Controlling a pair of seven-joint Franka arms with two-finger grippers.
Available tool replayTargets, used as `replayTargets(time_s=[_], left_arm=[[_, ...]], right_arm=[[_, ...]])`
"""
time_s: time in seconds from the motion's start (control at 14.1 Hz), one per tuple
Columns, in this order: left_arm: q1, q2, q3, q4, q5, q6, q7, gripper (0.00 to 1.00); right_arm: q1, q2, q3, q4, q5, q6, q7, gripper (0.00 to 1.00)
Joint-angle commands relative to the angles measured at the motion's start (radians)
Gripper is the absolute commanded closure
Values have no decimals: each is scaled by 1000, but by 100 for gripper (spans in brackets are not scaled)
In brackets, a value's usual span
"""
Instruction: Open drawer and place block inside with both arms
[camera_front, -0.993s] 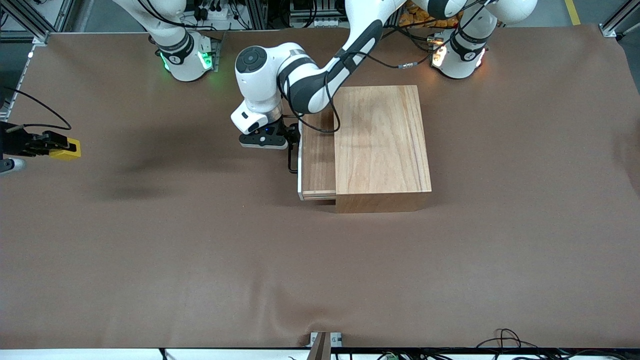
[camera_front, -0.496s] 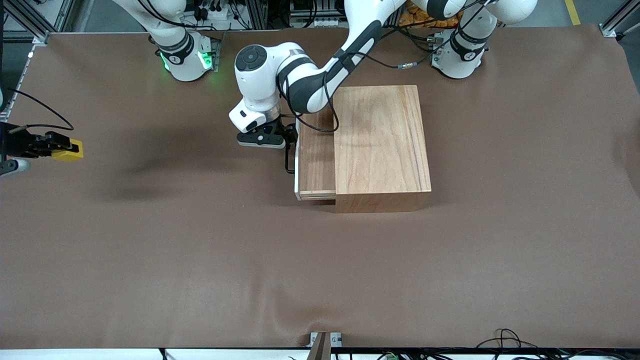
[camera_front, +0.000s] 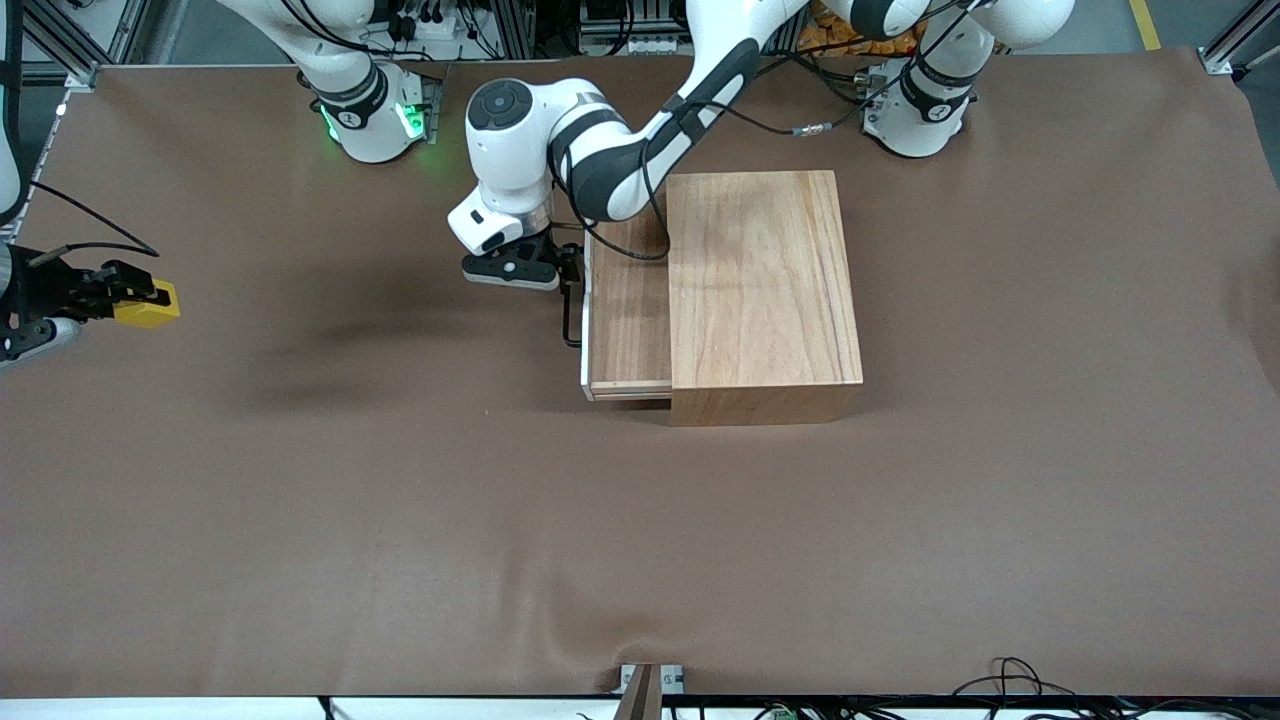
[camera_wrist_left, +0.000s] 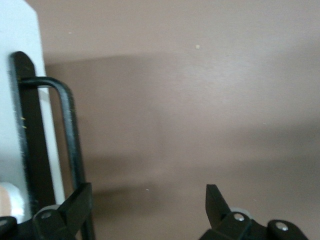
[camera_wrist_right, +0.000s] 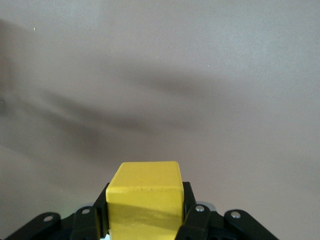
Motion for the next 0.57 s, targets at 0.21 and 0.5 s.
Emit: replayTargets(time_s=[0.21, 0.5], left_arm=[[44, -111, 14, 11, -24, -57, 3, 0], [150, -269, 19, -15, -15, -163, 11, 0]], right_arm=[[-2, -24, -1, -16, -2, -22, 24, 100], [22, -53, 2, -42, 9, -28, 130, 100]])
